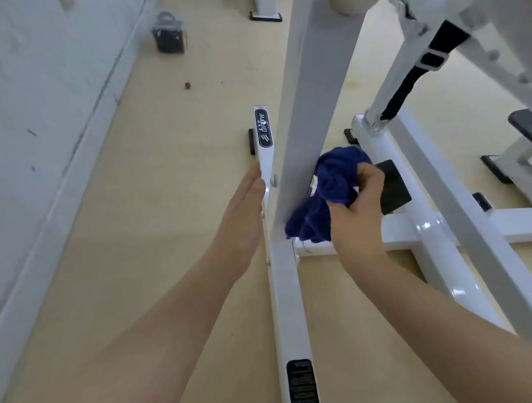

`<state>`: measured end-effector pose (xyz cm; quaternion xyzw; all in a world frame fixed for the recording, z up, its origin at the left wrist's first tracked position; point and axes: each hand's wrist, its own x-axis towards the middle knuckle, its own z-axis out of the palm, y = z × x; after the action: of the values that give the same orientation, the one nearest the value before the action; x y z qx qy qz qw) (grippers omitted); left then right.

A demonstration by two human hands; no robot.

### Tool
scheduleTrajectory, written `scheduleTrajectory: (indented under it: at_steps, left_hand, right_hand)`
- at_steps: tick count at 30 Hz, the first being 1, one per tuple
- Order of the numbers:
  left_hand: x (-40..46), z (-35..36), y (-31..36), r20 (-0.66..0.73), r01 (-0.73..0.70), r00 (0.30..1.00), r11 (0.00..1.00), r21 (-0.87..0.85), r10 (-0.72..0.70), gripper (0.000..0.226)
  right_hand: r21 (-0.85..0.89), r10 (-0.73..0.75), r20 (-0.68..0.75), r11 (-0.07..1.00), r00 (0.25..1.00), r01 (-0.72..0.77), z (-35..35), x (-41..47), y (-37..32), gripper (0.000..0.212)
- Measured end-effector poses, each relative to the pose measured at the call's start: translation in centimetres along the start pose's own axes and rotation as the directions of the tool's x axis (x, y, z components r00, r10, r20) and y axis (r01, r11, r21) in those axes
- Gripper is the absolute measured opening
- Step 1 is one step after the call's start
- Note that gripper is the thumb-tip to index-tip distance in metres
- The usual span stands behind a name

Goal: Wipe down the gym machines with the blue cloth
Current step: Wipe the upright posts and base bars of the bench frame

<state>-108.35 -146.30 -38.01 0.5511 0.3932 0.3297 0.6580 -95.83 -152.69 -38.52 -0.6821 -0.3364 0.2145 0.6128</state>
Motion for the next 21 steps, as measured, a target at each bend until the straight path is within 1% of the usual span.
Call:
scheduleTrajectory:
  at_steps: [2, 5, 7, 9, 12, 13, 14, 16, 18, 19, 21]
  left_hand:
    - [0.5, 0.0, 1.4, -0.014, -0.081, 0.997, 0.997, -0.002, 0.081, 0.041]
    - [0.8, 0.8, 4.1, 0.052, -0.191, 0.980, 0.981, 0.026, 0.190, 0.046]
    - [1.0, 1.5, 5.5, 0.094, -0.237, 0.968, 0.971, 0.026, 0.233, 0.047]
    - [1.2, 2.2, 6.5, 0.110, -0.248, 0.964, 0.968, 0.029, 0.244, 0.047]
    - [1.5, 2.6, 6.9, 0.090, -0.246, 0.966, 0.969, 0.032, 0.243, 0.045]
    - [1.6, 2.5, 6.9, 0.082, -0.250, 0.966, 0.968, 0.035, 0.247, 0.044]
    - [1.6, 2.4, 6.8, 0.080, -0.253, 0.965, 0.967, 0.045, 0.249, 0.044]
    - [1.7, 2.1, 6.7, 0.094, -0.259, 0.963, 0.963, 0.068, 0.252, 0.043]
    - [1.6, 2.0, 6.8, 0.111, -0.256, 0.962, 0.965, 0.058, 0.248, 0.042]
    - [1.6, 2.0, 6.9, 0.117, -0.252, 0.963, 0.966, 0.050, 0.245, 0.039]
    - [1.5, 1.8, 6.9, 0.106, -0.235, 0.967, 0.971, 0.043, 0.230, 0.032]
  right_hand:
    - [0.031, -0.138, 0.021, 0.990, 0.990, 0.137, 0.9, 1.6, -3.1, 0.041]
    - [0.033, -0.284, 0.048, 0.959, 0.958, 0.283, 2.8, 4.7, -6.2, 0.064]
    - [-0.001, -0.279, 0.047, 0.960, 0.959, 0.279, 4.0, 5.6, -5.9, 0.070]
    - [-0.084, -0.245, 0.060, 0.965, 0.968, 0.249, 4.4, 4.8, -3.8, 0.068]
    - [-0.114, -0.146, 0.119, 0.981, 0.982, 0.160, 3.4, 4.4, -3.2, 0.051]
    - [-0.114, -0.152, 0.107, 0.980, 0.983, 0.164, 3.2, 5.1, -4.1, 0.045]
    - [-0.115, -0.194, 0.068, 0.973, 0.979, 0.201, 3.2, 5.7, -5.6, 0.045]
    - [-0.087, -0.305, -0.032, 0.950, 0.952, 0.301, 3.5, 6.7, -8.3, 0.051]
    - [-0.037, -0.339, -0.110, 0.941, 0.934, 0.337, 4.2, 6.8, -9.0, 0.057]
    - [-0.012, -0.312, -0.128, 0.950, 0.941, 0.313, 4.5, 6.6, -8.5, 0.058]
    - [0.072, -0.181, -0.103, 0.979, 0.978, 0.189, 4.7, 5.9, -6.6, 0.052]
